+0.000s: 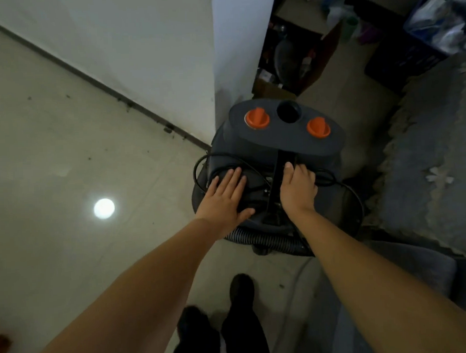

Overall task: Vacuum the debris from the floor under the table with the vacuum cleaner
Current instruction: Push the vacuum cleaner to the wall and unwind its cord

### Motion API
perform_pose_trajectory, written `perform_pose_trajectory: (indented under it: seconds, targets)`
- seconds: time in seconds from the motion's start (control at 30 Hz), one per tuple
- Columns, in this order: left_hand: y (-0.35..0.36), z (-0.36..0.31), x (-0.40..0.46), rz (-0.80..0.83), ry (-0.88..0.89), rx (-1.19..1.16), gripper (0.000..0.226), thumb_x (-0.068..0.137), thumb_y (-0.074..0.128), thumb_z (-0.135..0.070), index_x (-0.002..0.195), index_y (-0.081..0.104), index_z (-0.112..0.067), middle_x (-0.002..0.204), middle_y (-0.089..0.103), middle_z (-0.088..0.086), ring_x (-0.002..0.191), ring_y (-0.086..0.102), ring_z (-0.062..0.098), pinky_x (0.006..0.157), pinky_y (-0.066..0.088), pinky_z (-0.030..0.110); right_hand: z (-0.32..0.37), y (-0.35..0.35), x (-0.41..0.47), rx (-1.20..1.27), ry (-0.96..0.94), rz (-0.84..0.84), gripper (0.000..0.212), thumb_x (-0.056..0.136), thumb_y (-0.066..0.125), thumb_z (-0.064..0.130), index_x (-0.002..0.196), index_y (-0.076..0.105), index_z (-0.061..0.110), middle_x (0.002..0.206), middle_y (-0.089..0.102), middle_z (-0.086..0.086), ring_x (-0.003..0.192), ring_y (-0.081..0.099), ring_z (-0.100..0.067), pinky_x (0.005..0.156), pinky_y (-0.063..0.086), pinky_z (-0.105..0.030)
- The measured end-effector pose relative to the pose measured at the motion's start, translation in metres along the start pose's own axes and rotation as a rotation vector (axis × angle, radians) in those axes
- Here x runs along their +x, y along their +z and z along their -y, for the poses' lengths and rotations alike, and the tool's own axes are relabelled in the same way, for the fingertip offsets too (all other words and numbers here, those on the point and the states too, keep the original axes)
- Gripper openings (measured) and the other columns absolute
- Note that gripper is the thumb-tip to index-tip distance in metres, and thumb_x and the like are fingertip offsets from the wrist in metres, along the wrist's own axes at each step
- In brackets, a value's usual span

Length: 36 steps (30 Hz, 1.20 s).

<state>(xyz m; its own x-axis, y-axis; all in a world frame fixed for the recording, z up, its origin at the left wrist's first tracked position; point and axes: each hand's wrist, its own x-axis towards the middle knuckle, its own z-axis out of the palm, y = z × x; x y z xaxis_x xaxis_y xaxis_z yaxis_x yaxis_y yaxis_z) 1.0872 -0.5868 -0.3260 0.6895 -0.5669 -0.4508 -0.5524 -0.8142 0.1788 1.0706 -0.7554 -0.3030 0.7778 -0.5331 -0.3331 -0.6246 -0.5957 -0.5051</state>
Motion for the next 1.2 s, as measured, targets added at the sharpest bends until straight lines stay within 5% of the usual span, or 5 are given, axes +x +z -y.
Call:
perform_pose_trajectory:
  seconds: [0.3, 0.63, 1.2]
  targets:
    - [0.069, -0.025, -0.120, -0.048, -0.168, -0.070, 0.078, 0.094, 0.018, -0.061, 0.149, -0.014, -0.016, 0.157, -0.021, 0.003, 0.144, -0.019, 0.018, 0.115, -0.013, 0.036, -0.020, 0.032, -0.102, 0.003, -0.153, 0.052, 0.044, 0.105, 0.028, 0.031, 0.126, 0.055, 0.004, 0.136, 0.049, -0.013, 0.134, 0.034, -0.032, 0.110, 0.026, -0.047]
    - [0.114, 0.037, -0.245, -0.018, -0.313, -0.067, 0.084, 0.091, 0.018, -0.065, 0.148, -0.017, -0.015, 0.157, -0.021, 0.004, 0.145, -0.018, 0.018, 0.117, -0.007, 0.039, 0.019, 0.104, -0.204, -0.080, -0.326, 0.219, 0.045, 0.104, 0.029, 0.035, 0.115, 0.059, 0.003, 0.128, 0.052, -0.013, 0.129, 0.036, -0.032, 0.105, 0.029, -0.049]
    - [0.114, 0.163, -0.285, -0.101, -0.767, -0.408, 0.085, 0.092, 0.025, -0.063, 0.148, -0.017, -0.017, 0.155, -0.026, 0.003, 0.142, -0.025, 0.016, 0.114, -0.015, 0.036, 0.202, 0.214, -0.209, -0.253, -0.730, 0.467, 0.044, 0.104, 0.028, 0.037, 0.107, 0.057, 0.004, 0.122, 0.054, -0.012, 0.126, 0.039, -0.031, 0.102, 0.029, -0.046]
